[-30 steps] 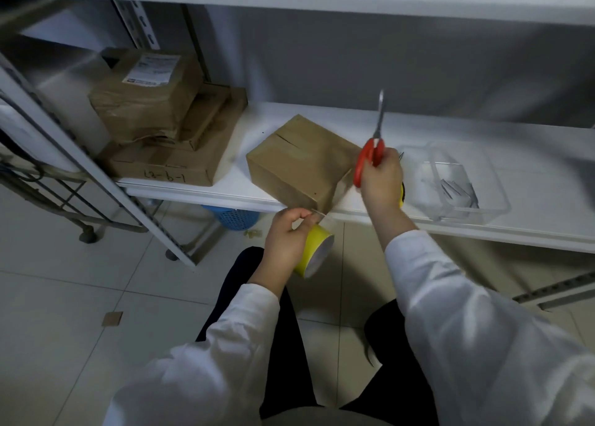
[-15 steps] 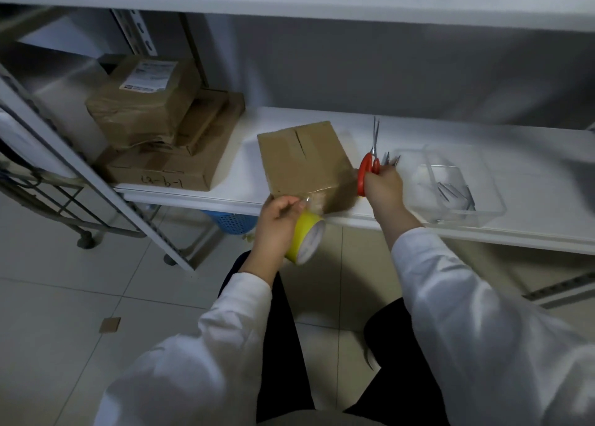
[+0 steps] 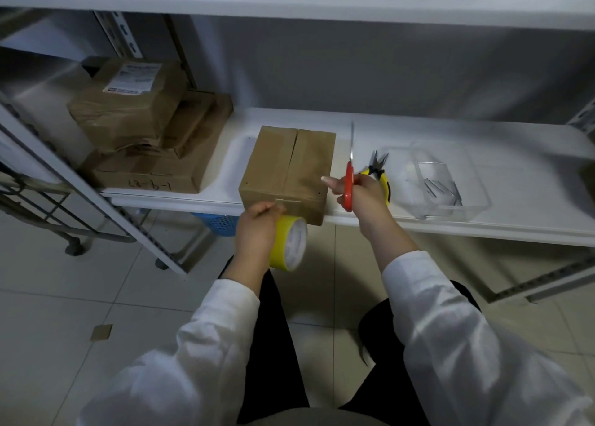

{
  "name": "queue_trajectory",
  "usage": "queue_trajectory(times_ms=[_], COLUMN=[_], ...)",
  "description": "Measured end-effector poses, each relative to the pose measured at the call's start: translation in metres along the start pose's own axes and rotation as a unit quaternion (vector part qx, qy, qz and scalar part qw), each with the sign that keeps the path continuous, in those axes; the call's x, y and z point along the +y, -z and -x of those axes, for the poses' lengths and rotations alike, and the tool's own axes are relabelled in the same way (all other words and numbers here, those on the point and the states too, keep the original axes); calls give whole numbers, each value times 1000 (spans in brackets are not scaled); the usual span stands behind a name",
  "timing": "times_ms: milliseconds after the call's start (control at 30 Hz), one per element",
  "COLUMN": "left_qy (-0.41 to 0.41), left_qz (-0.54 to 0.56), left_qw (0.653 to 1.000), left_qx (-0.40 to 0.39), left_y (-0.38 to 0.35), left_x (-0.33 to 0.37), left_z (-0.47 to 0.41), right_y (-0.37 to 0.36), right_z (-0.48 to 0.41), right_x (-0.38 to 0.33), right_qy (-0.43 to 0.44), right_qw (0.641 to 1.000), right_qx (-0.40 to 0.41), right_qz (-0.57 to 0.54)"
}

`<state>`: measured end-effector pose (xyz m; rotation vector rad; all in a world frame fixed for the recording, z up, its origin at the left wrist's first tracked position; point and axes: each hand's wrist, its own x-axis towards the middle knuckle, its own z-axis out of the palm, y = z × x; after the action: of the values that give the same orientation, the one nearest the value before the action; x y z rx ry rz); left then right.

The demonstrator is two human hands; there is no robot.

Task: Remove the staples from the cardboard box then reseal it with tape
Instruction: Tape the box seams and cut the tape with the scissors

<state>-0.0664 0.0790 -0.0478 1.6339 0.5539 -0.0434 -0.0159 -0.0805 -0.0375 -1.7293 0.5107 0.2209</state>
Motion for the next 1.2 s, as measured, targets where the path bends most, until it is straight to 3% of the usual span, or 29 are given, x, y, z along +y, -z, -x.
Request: queue_trajectory(times_ms=[100, 167, 300, 500, 700, 900, 1200], left_qy=[-22, -49, -58, -1, 66, -26, -14], left_qz=[-7, -20, 8, 10, -34, -99, -70], left_qw=[1000, 998, 997, 984, 986, 991, 997], left_qx=[-14, -22, -52, -178, -148, -80, -31], left_y=[-15, -22, -24, -22, -25, -29, -37], left_x=[1, 7, 17, 3, 6, 1, 8], left_z=[9, 13, 18, 19, 16, 13, -3], right_y=[-2, -4, -3, 4, 6, 8, 5], right_z=[17, 22, 21, 23, 22, 6, -13], right_x=[-9, -12, -14, -18, -30, -22, -17], right_qy=[72, 89, 101, 162, 209, 151, 158], right_qw=[989, 981, 981, 975, 966, 973, 976], right_qx=[-105, -133, -138, -106, -94, -131, -113], right_qz=[78, 108, 94, 113, 123, 112, 94])
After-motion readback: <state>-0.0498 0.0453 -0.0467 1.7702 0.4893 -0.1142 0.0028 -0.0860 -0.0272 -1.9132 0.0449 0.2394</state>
